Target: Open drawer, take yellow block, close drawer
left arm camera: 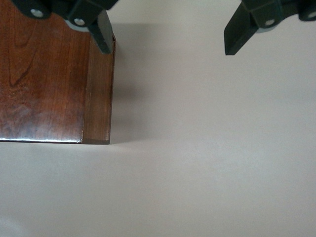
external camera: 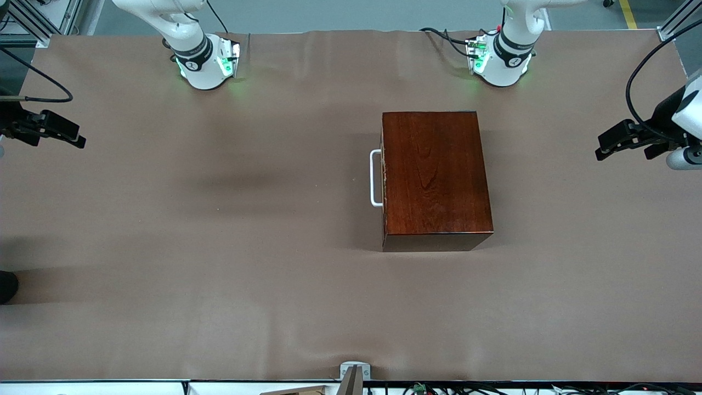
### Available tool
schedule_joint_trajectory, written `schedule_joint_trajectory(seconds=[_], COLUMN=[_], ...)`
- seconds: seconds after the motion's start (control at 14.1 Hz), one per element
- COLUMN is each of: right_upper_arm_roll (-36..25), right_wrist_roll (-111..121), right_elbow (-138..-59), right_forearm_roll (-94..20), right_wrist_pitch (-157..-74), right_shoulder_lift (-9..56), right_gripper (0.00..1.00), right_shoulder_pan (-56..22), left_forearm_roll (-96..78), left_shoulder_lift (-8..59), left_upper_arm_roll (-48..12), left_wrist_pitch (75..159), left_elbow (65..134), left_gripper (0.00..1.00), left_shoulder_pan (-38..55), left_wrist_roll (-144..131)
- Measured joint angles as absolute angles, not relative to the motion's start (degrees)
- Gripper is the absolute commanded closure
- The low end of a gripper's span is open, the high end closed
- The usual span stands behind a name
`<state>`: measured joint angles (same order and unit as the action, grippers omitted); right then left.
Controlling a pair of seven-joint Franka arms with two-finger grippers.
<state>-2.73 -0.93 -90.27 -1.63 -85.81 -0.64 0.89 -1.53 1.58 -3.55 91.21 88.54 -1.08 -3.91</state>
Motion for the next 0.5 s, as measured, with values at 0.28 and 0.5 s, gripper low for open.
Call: schedule_joint_trajectory(seconds=[0.28,0.5], right_upper_arm_roll=[-2.7,-2.6], right_wrist_roll=[-1.0,-1.0], right_elbow=[-90.3,-89.8], right_forearm_roll=[-1.6,-1.6], right_wrist_pitch=[-85.8,-85.9], right_shoulder_lift=[-0.6,-0.6], right_gripper=[0.0,0.0], right_shoulder_pan=[0.9,0.8], left_forearm_roll=[-1.5,-1.5], left_shoulder_lift=[1.6,1.6], left_upper_arm_roll=[-3.6,-3.6], left_wrist_pitch=[91.3,91.3], left_elbow=[88.5,88.5], left_gripper=[0.0,0.0], left_shoulder_pan=[-1.1,-1.1], left_wrist_roll=[-3.9,-3.9])
